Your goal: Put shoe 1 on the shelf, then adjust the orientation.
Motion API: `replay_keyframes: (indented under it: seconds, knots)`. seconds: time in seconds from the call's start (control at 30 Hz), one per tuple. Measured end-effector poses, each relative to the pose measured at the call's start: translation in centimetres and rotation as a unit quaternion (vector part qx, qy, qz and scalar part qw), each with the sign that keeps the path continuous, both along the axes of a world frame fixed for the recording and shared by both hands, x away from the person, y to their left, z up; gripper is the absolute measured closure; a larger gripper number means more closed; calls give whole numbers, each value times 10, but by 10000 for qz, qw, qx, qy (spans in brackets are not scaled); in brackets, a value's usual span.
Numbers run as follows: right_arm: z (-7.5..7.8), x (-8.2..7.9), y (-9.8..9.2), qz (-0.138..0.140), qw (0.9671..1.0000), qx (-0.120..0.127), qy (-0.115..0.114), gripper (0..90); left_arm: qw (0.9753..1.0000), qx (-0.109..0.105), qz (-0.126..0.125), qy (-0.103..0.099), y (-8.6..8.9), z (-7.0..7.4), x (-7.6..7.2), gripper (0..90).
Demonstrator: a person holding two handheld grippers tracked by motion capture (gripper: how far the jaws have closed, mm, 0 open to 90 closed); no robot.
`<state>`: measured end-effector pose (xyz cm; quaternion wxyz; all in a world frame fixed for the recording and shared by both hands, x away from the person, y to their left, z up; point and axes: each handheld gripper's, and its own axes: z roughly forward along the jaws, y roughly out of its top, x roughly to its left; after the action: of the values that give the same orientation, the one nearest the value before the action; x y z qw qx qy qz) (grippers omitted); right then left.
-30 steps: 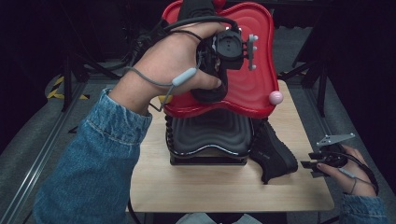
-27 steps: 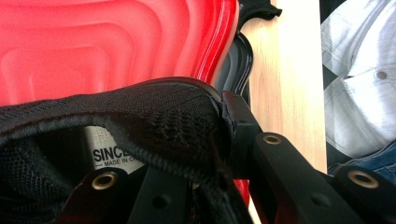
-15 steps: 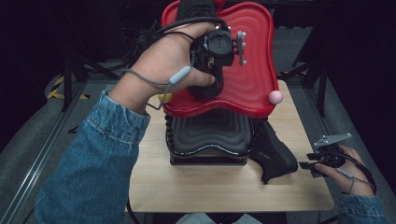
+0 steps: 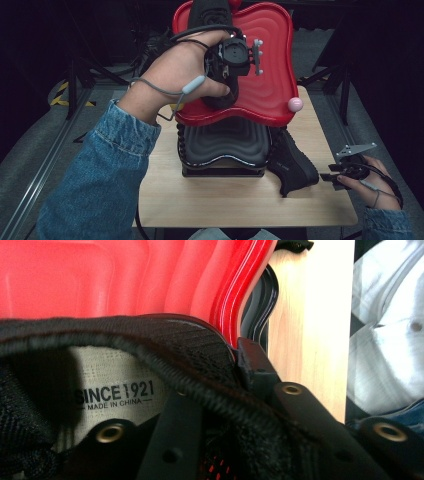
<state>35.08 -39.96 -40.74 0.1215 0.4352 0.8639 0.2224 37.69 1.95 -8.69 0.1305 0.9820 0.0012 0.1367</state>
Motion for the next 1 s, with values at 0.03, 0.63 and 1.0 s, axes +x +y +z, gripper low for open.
replay_keyframes:
  seconds: [0.03, 0.63, 1.0]
  knots:
    - [0, 0, 0, -2, 10000, 0, -10, 469, 9997, -148, 150, -103, 3, 2, 1, 694]
    - [2, -1, 0, -25, 10000, 19, -46, 458, 9964, -720, 419, -128, 28, 32, -20, 443]
    - [3, 2, 3, 0, 10000, 28, -53, 455, 9923, -1059, 626, -164, 58, 43, -31, 414]
